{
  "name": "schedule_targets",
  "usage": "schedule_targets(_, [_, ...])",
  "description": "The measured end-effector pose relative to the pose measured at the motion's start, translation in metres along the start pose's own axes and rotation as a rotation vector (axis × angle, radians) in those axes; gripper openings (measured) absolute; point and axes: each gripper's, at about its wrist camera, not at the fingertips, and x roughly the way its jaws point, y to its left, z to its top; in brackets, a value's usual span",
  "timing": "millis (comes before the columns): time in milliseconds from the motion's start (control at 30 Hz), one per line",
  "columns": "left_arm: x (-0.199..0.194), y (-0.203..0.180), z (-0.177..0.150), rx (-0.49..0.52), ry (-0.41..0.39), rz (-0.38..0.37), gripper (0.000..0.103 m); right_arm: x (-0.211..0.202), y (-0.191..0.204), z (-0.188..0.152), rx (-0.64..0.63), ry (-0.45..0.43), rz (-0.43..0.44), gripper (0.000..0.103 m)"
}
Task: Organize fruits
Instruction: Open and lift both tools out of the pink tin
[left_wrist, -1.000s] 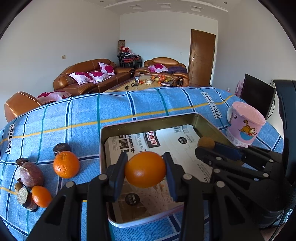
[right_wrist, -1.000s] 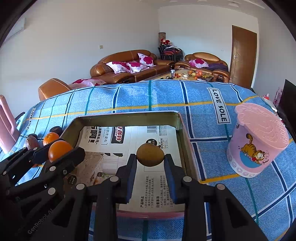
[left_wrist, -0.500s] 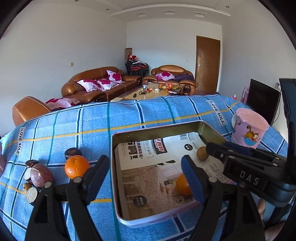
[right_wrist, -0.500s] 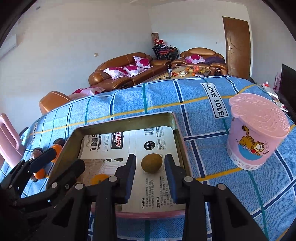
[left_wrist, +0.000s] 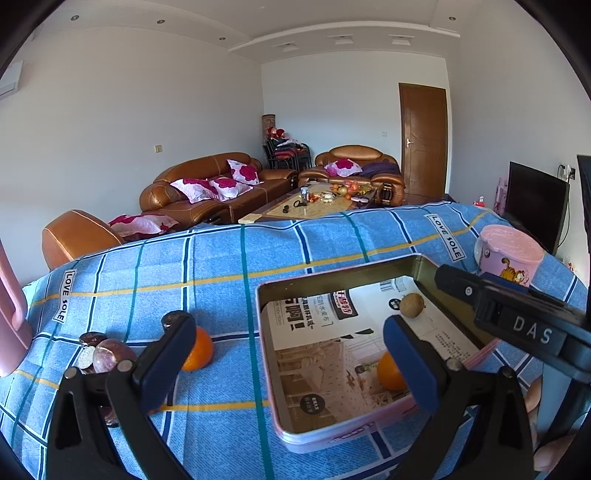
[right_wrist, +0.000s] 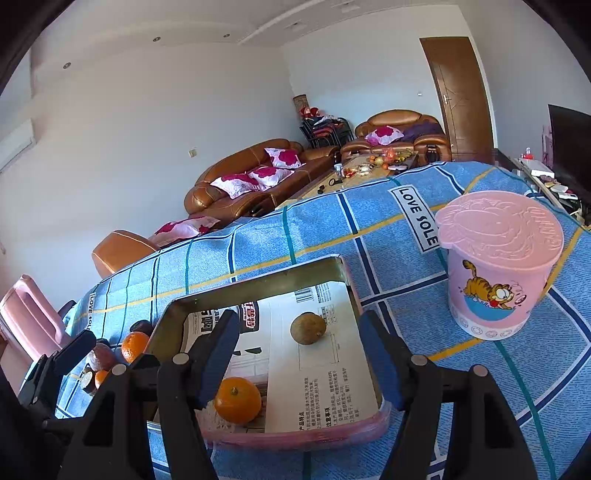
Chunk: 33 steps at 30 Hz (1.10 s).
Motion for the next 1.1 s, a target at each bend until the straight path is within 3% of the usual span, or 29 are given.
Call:
schedule_targets(433, [-0.005, 0.031, -0.011, -0.021, 0.016, 0.041, 0.103, -0.023, 0.019, -0.006, -0.084, -0.143, -0.15, 0.074])
schedule_targets(800, [-0.01, 0.062, -0.018, -0.038, 0.025, 0.065, 0.103, -0.028, 0.043, -0.019, -0.096, -0.111, -0.192, 0.074])
schedule_targets(933, [-0.012, 0.08, -0.02, -0.055, 0.026, 0.084, 0.103, -0.023, 0.061, -0.025, -0.115, -0.071, -0.203, 0.074])
schedule_targets(1100, [-0.016, 0.101, -0.024, -0.07, 0.031, 0.105, 0.103, -0.023, 0.093, -0.035, -0.178, -0.081, -0.219, 0.074])
